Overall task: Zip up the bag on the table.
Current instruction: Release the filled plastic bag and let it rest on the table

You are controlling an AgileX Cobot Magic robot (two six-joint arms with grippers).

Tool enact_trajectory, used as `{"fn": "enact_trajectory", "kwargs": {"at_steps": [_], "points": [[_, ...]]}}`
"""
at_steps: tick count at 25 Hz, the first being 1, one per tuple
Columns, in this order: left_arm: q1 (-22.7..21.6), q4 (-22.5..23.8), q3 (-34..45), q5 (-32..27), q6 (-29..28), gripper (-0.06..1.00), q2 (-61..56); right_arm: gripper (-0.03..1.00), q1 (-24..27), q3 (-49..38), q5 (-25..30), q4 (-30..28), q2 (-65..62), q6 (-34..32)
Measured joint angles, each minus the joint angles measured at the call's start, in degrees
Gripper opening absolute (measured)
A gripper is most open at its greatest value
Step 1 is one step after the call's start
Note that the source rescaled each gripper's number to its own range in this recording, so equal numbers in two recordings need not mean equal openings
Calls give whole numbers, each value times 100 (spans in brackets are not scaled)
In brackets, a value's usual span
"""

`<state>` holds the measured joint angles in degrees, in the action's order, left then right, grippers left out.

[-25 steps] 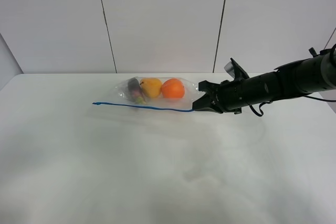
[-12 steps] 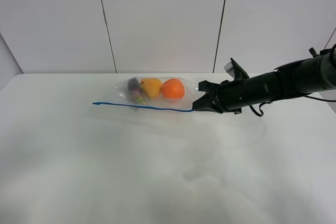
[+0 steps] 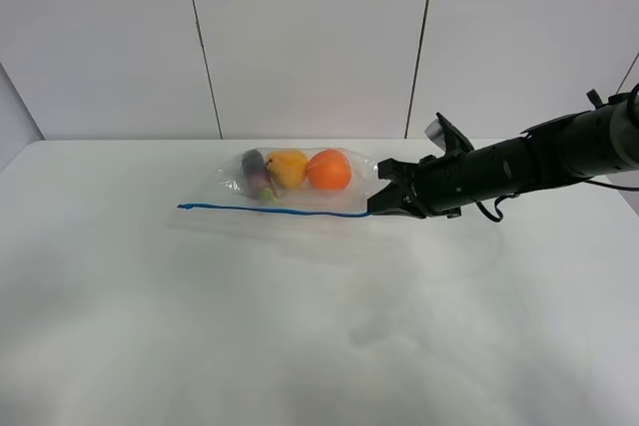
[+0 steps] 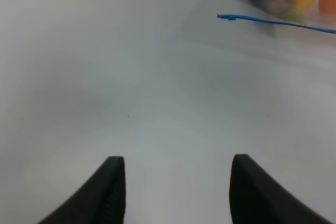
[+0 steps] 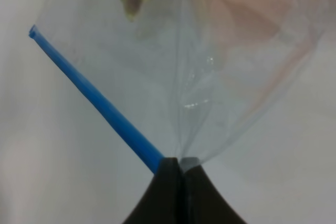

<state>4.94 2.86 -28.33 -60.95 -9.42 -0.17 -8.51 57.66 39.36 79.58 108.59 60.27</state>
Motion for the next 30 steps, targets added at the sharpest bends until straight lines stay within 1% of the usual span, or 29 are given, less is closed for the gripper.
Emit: {"fn": "enact_trajectory", "kwargs": {"at_steps": [4, 7, 12, 15, 17, 19, 20, 22, 26, 28, 30], "points": [[0, 13, 0, 0, 0, 60, 0, 5, 0, 0, 0, -17, 0, 0], [0, 18, 2, 0, 0, 60, 0, 17, 0, 0, 0, -24, 0, 0], [0, 18, 2, 0, 0, 60, 0, 42, 0, 0, 0, -24, 0, 0], [0, 18, 2, 0, 0, 60, 0, 60, 0, 0, -6, -24, 0, 24], [0, 18, 2, 0, 0, 60, 0, 75, 0, 0, -66, -30, 0, 51], [0, 18, 2, 0, 0, 60, 0, 86, 0, 0, -197, -47, 0, 79], [0, 18, 2, 0, 0, 60, 0, 91, 0, 0, -267, -62, 0, 87], [0, 18, 2, 0, 0, 60, 0, 95, 0, 0, -379, -92, 0, 114], [0, 18, 2, 0, 0, 60, 0, 97, 0, 0, -551, -302, 0, 178], [0, 18, 2, 0, -4, 60, 0, 97, 0, 0, -637, -475, 0, 251], [0, 18, 2, -6, -4, 60, 0, 97, 0, 0, -792, -802, 0, 285]]}}
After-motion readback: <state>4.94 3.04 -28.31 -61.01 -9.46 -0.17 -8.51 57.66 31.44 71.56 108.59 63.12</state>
